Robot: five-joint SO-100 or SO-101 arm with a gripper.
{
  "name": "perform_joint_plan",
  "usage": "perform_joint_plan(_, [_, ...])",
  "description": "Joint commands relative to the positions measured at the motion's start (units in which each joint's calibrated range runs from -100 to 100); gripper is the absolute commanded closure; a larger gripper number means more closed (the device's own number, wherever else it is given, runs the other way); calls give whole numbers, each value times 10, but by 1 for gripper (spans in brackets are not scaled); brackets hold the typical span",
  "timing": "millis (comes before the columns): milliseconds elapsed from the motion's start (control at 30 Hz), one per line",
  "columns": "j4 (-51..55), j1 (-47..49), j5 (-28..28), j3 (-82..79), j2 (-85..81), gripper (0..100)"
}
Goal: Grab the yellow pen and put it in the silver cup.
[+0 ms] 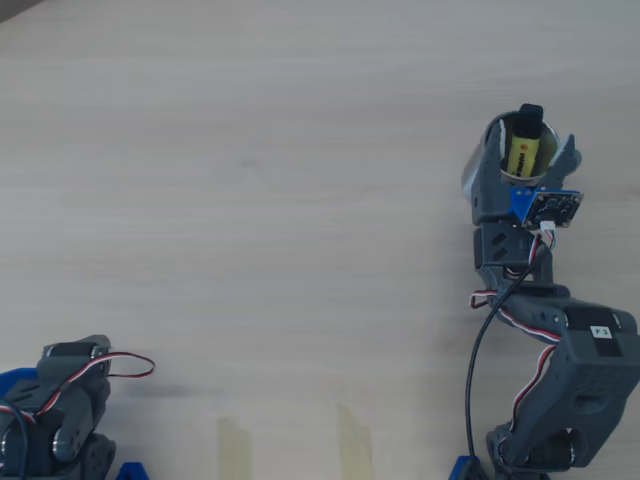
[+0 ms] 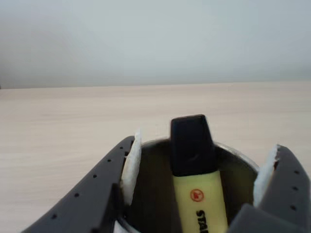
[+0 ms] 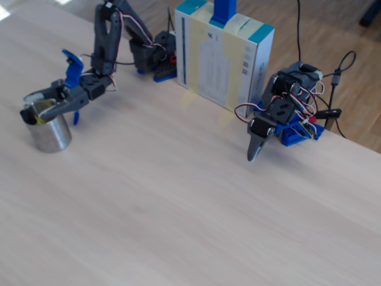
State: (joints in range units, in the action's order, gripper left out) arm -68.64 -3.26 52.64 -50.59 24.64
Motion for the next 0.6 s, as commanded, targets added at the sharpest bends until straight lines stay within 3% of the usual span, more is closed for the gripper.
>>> perform_joint_plan(0, [43,2,5,-3,-46,62])
perform_joint_plan(333, [82,12,5,-3,-89,58])
perform_joint_plan(567, [172,27,23,-4,-149,59])
